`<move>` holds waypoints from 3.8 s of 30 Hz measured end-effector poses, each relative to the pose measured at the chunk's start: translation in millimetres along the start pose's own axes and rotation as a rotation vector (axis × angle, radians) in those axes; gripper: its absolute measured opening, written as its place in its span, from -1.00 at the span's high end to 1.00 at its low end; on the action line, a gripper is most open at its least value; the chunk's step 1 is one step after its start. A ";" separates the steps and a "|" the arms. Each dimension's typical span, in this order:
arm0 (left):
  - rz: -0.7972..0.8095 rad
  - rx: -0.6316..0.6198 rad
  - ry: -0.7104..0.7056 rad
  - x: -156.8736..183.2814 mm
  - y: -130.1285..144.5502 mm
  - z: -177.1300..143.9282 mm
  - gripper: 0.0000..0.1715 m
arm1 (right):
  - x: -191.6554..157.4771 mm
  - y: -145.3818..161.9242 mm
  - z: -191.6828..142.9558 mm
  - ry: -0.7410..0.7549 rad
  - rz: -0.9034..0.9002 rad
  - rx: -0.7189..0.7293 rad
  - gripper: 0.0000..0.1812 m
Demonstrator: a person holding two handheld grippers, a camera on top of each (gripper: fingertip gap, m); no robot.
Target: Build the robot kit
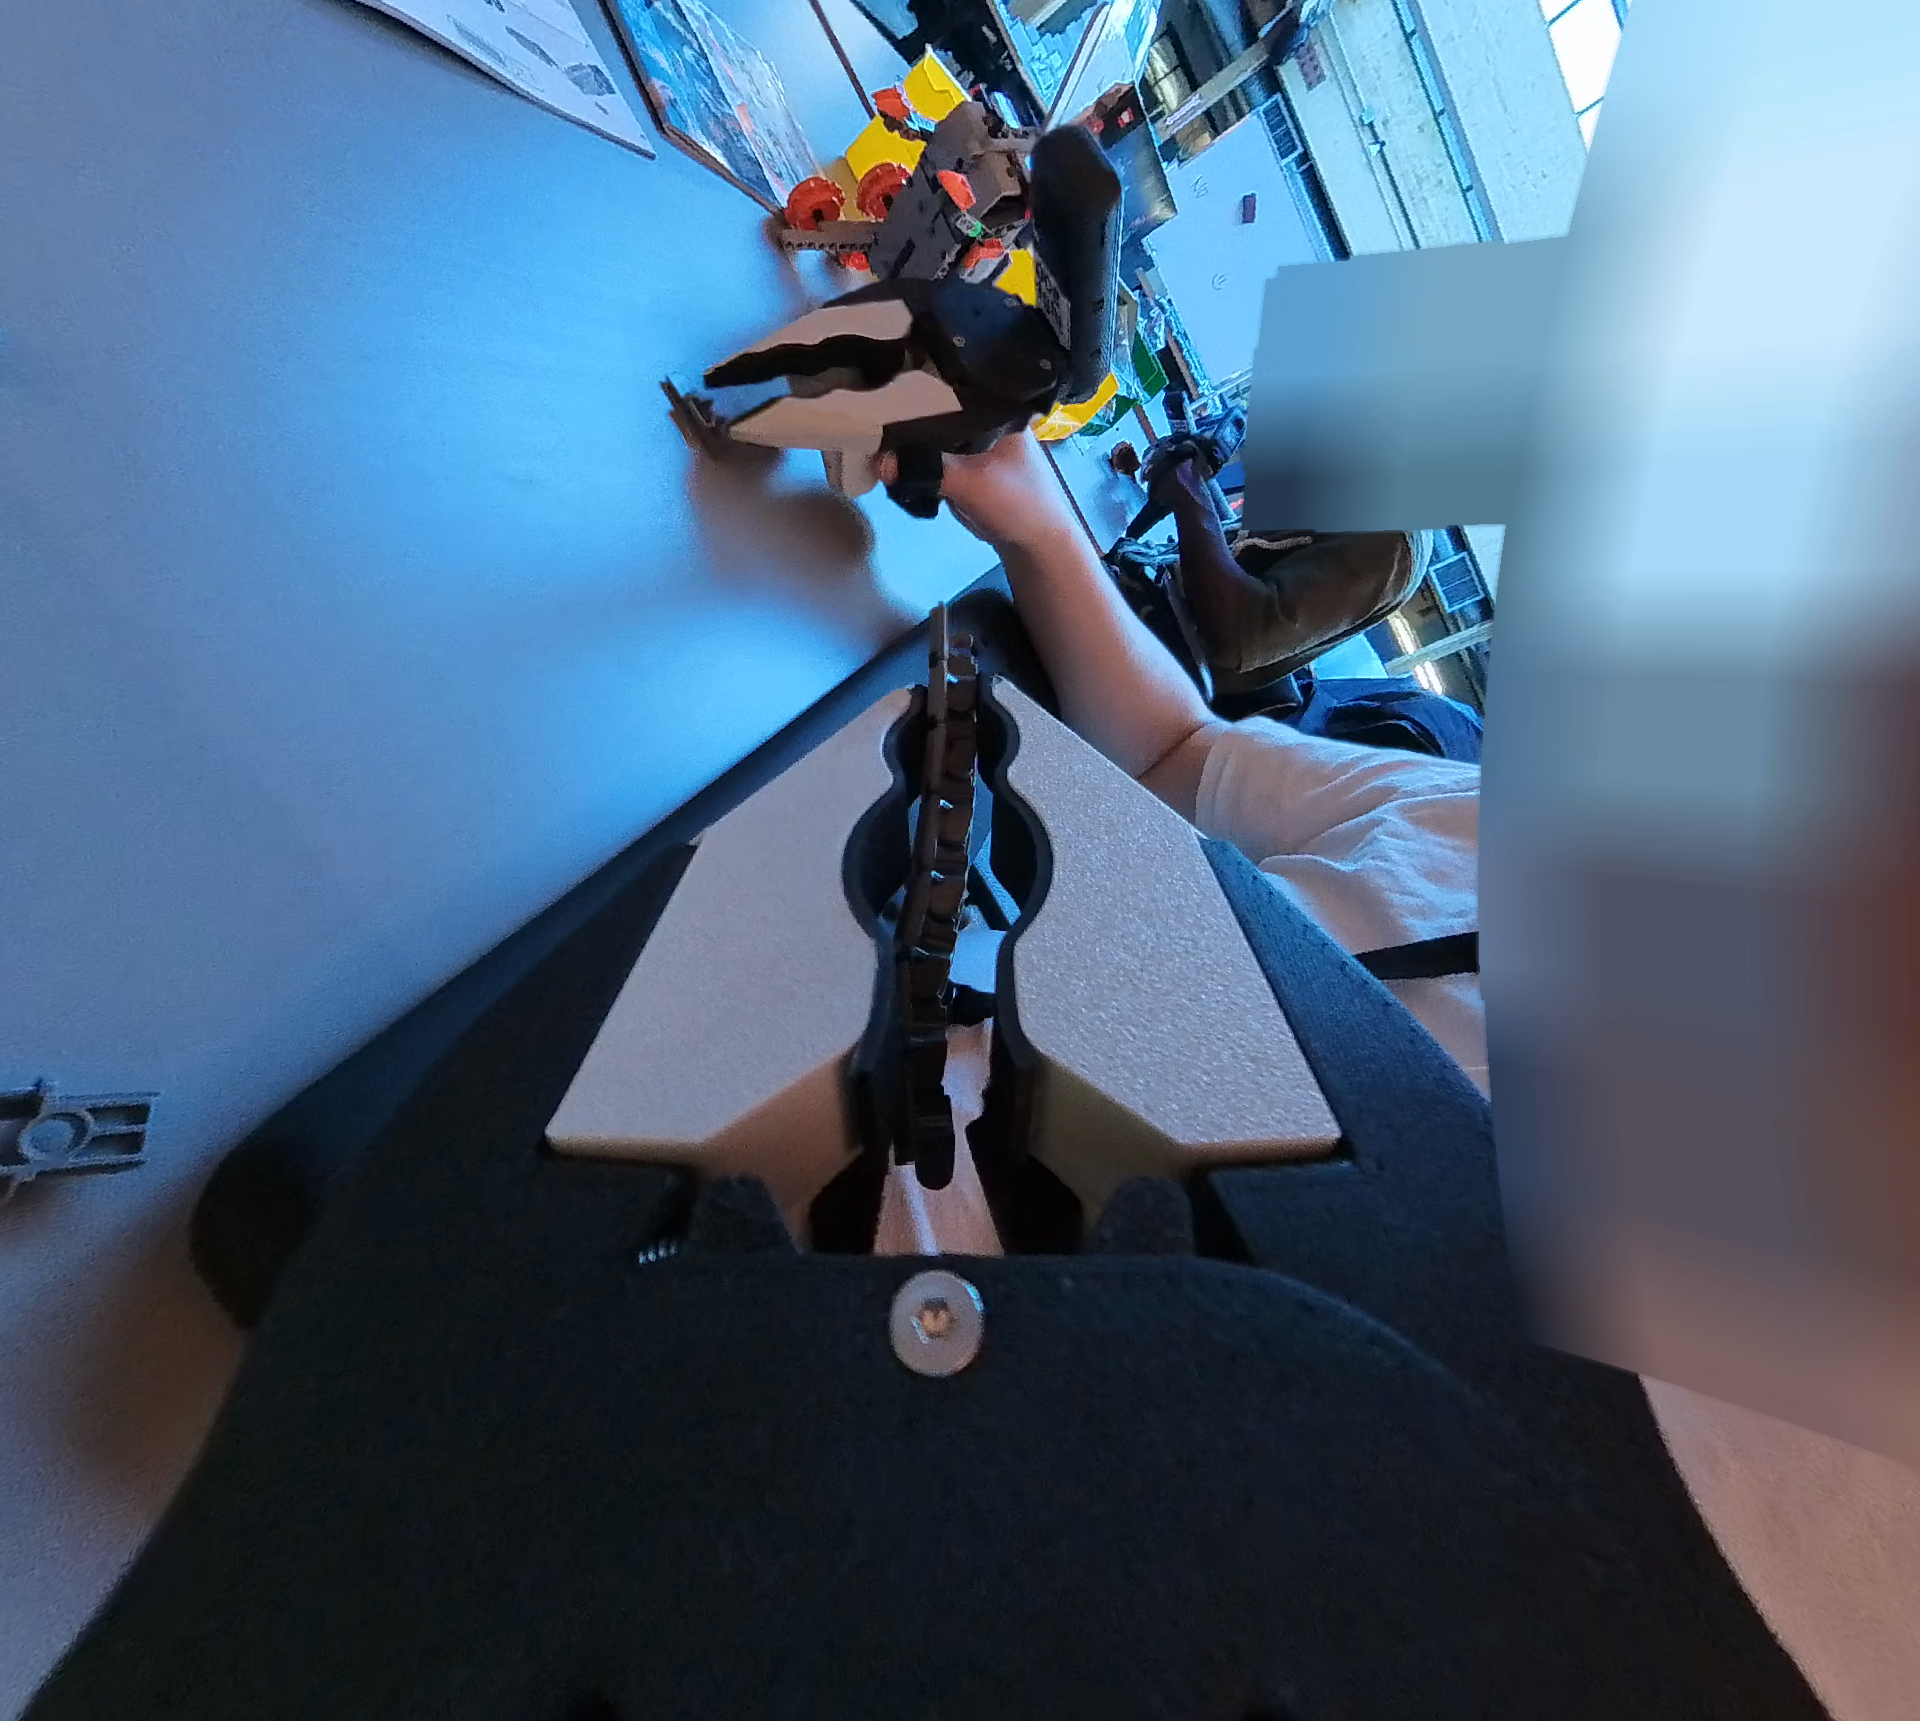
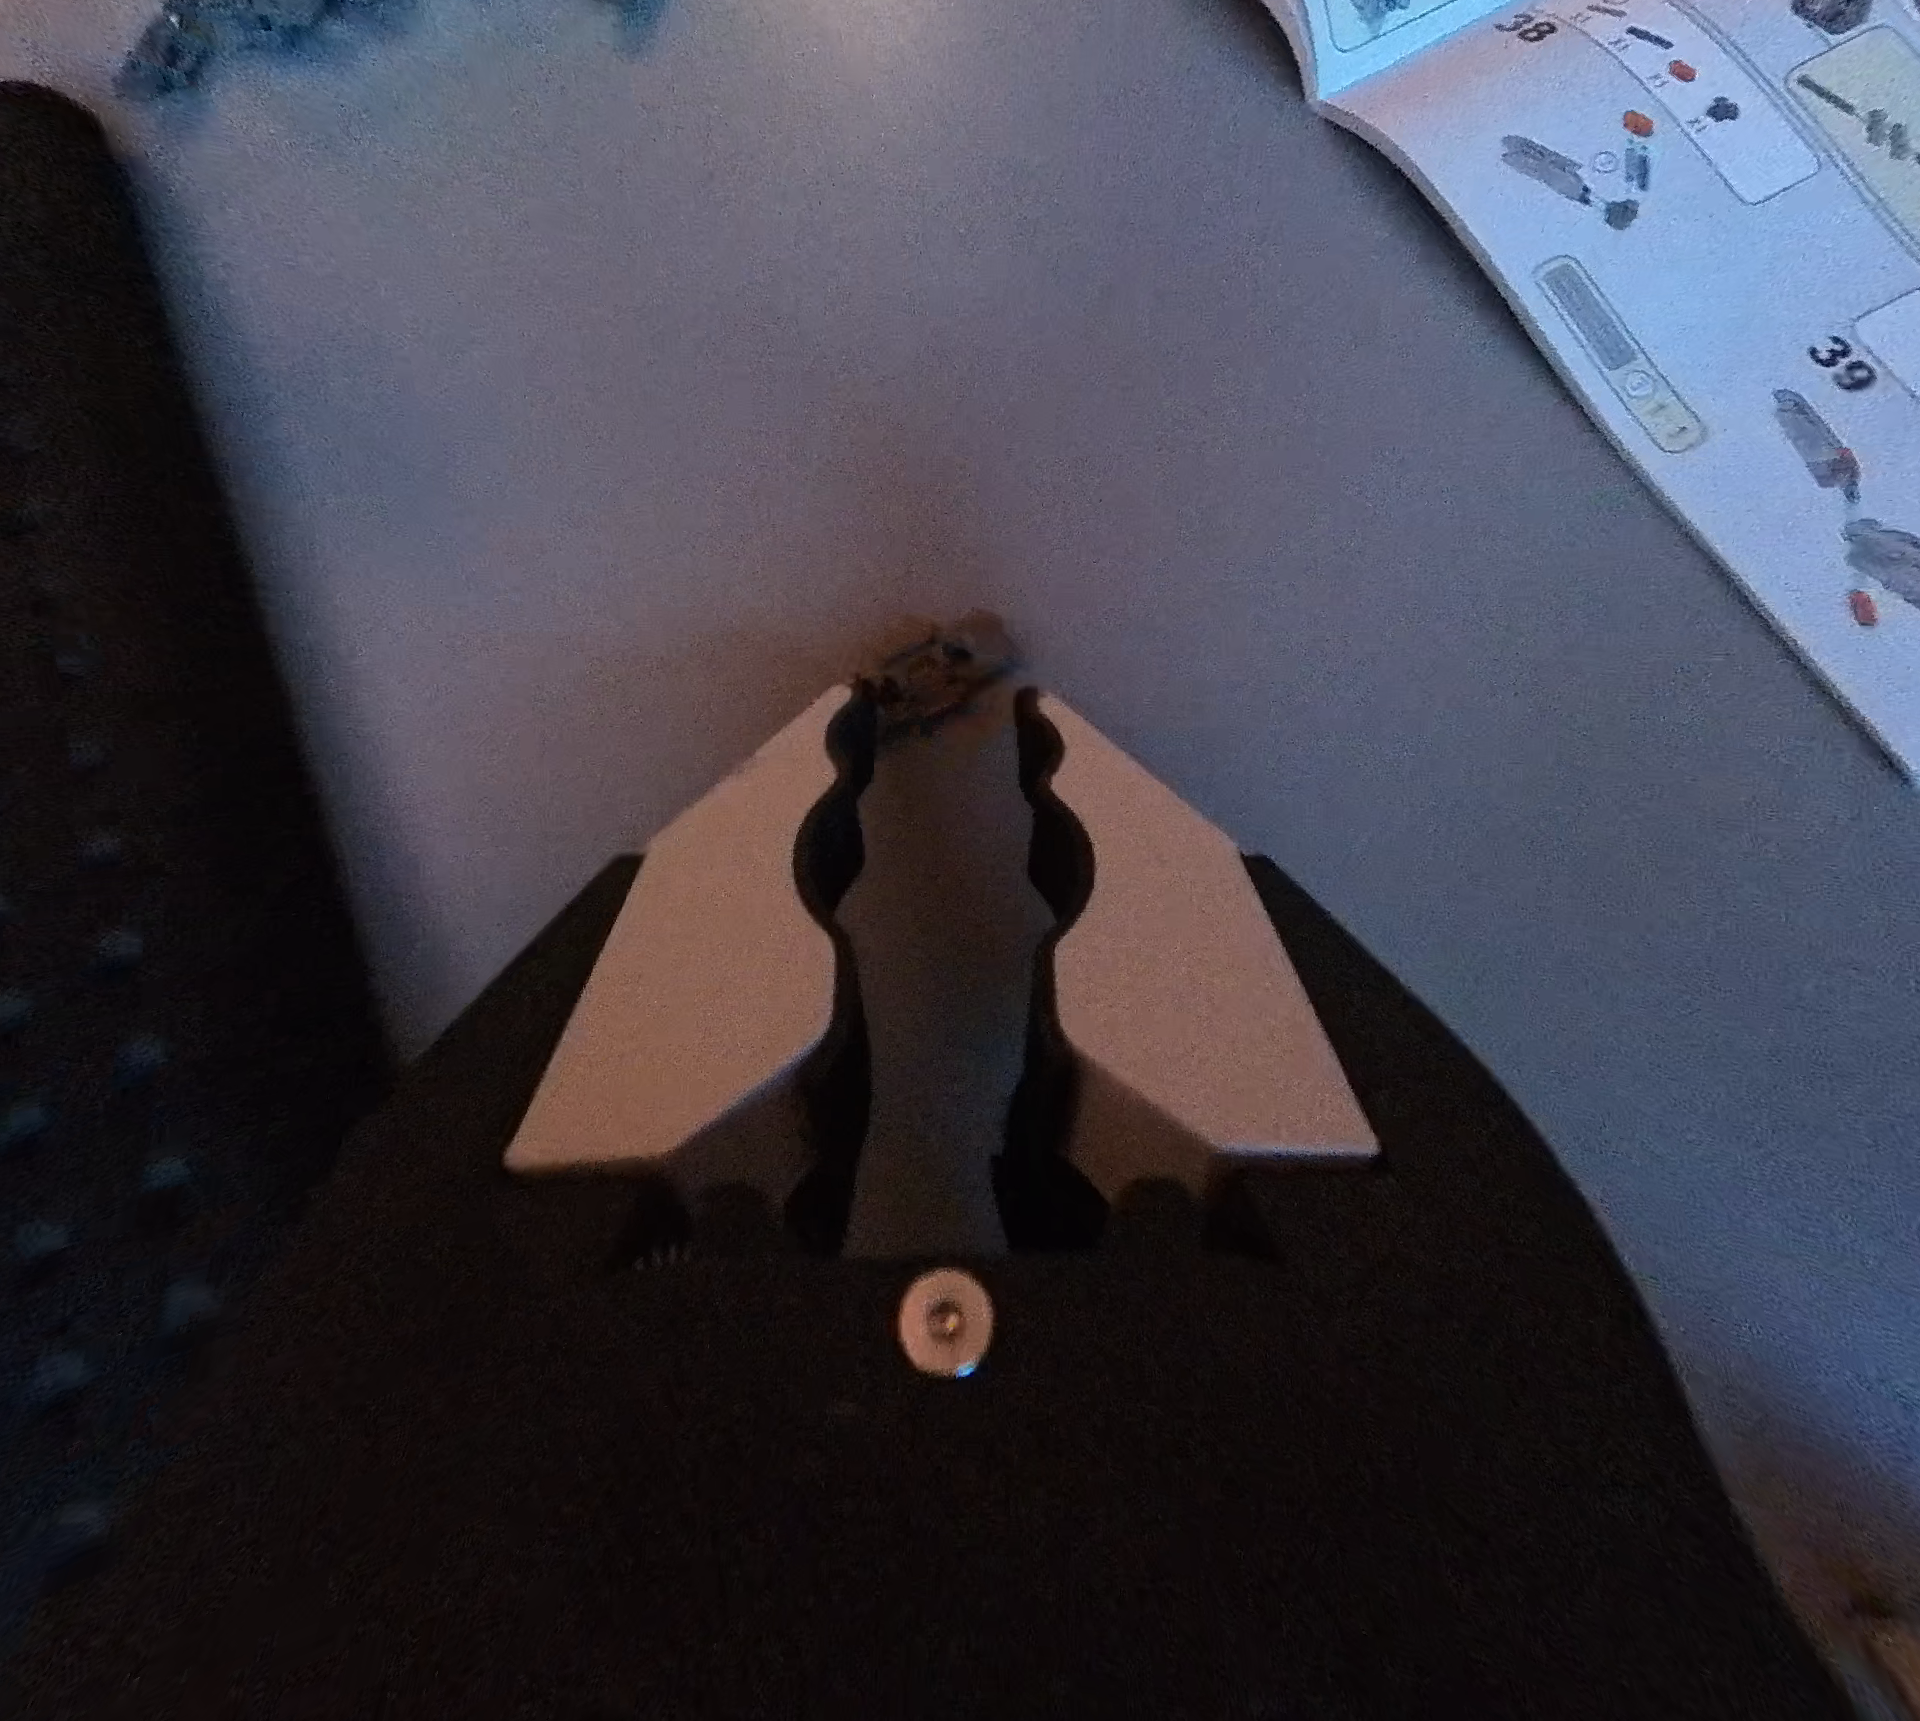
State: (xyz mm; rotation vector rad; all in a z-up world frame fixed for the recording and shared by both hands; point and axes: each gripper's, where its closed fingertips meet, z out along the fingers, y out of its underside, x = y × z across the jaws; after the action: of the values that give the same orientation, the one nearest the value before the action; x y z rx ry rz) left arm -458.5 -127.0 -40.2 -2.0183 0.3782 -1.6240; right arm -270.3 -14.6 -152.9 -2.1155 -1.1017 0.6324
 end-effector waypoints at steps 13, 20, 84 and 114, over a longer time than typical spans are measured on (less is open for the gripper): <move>0.014 -0.011 -0.025 5.2 -0.3 8.0 0.93 | -4.8 -0.6 -5.9 -0.205 -0.426 0.081 0.72; -0.003 -0.055 -0.014 1.7 0.4 24.5 0.93 | -5.0 0.0 5.5 -0.241 -0.451 0.068 0.81; 0.013 -0.478 0.014 -79.9 11.1 149.5 0.93 | -76.9 -34.8 14.1 0.077 -0.945 0.105 0.88; 0.126 -0.301 0.094 -55.1 -14.9 146.6 0.92 | -72.5 -62.7 -5.2 -0.579 0.329 0.252 0.94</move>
State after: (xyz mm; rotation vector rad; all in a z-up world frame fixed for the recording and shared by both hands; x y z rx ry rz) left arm -332.0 -54.2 -98.8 -2.0850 0.8105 -1.6676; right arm -337.8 -50.6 -94.9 -1.9505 -0.8943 1.5266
